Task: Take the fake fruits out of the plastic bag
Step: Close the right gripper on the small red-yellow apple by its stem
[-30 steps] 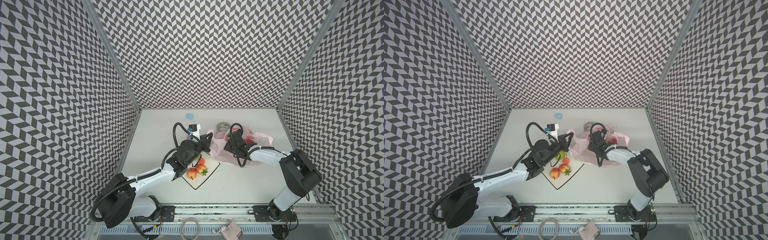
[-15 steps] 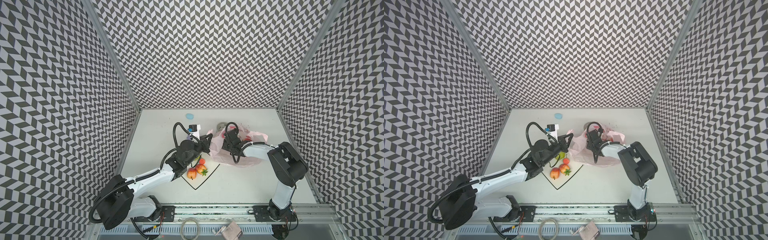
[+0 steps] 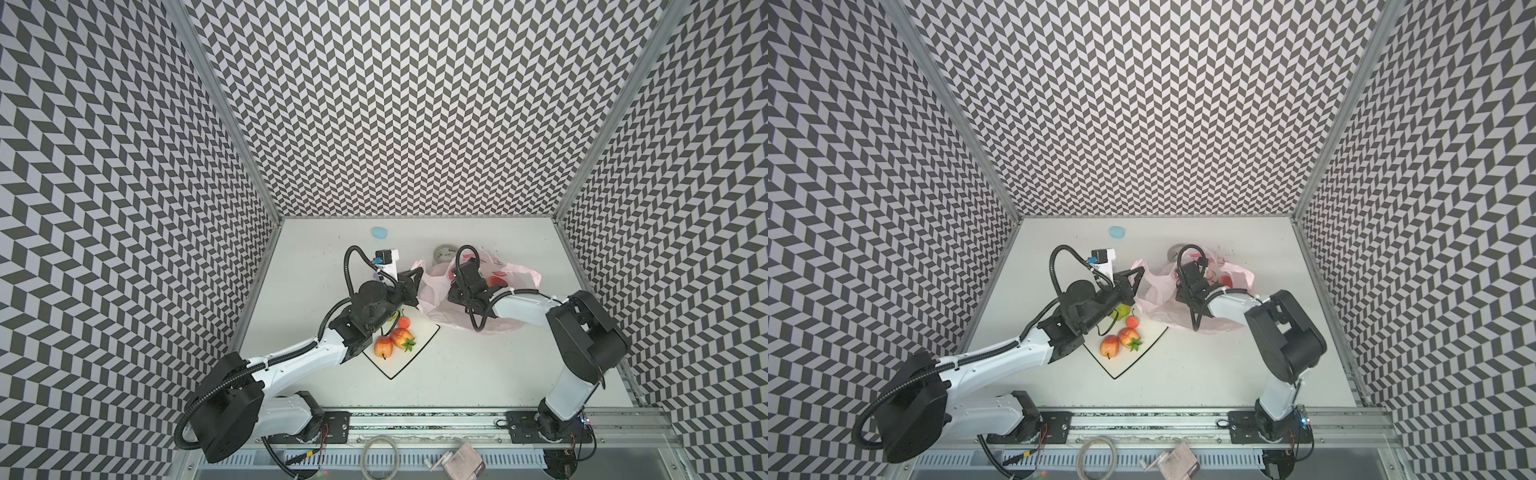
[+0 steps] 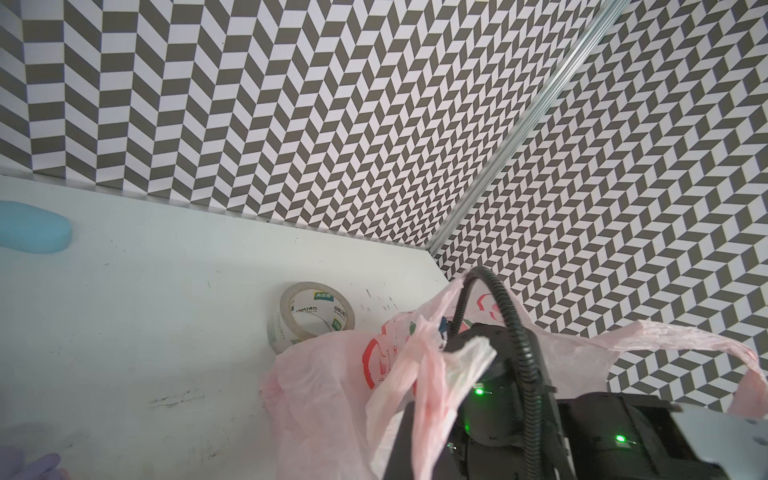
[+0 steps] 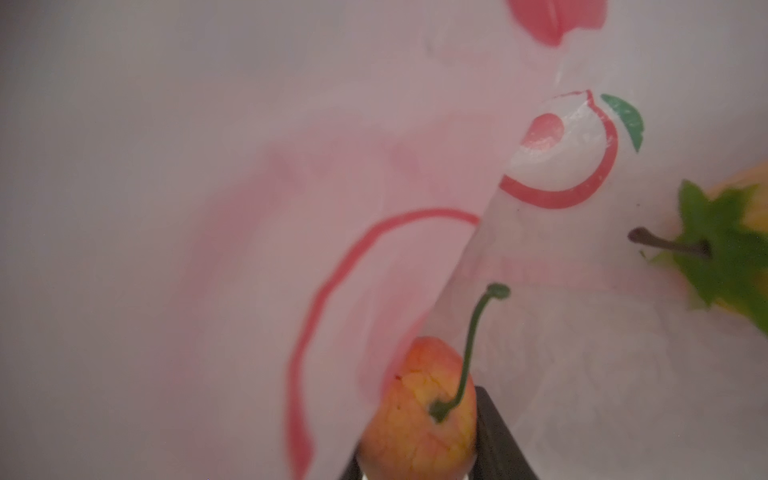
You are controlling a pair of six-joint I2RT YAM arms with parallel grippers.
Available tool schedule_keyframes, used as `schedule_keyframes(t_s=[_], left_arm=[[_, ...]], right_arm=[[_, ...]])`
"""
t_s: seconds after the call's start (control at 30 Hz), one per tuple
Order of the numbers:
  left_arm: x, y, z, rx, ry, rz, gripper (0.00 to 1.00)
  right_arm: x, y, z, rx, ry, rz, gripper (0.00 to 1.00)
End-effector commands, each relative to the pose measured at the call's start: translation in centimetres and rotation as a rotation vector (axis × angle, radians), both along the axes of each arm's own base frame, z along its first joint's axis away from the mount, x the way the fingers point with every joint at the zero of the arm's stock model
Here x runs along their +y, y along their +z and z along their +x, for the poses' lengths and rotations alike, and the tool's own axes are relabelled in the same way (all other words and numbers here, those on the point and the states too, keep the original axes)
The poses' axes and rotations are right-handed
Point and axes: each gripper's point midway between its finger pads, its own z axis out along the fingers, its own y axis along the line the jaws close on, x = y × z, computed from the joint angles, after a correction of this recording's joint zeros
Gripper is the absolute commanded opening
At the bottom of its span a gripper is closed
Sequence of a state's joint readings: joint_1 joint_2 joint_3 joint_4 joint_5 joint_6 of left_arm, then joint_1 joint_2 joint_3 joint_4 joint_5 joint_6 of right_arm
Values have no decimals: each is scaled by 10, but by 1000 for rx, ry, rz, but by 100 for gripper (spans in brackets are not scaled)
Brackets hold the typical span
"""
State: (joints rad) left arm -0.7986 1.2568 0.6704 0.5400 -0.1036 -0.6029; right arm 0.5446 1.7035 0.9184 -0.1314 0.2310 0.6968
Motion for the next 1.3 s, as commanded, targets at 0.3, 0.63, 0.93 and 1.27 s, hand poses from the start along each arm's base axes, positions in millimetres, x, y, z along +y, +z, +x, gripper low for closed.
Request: schedule_keyframes(t_s=[0.3, 0.63, 0.93, 1.27], left_arm=[[-1, 4, 10, 1, 40, -13, 0], [-8, 3, 20, 3, 51, -16, 0], [-17, -3, 27, 27, 50, -18, 0], [-20, -7, 31, 50, 55, -26, 0]], right_arm=[[1, 54, -55, -81, 257, 58, 32], [14, 105, -97, -213, 534, 104, 32], [25, 166, -135, -366, 746, 167, 32], [29, 241, -165, -577, 874, 226, 33]])
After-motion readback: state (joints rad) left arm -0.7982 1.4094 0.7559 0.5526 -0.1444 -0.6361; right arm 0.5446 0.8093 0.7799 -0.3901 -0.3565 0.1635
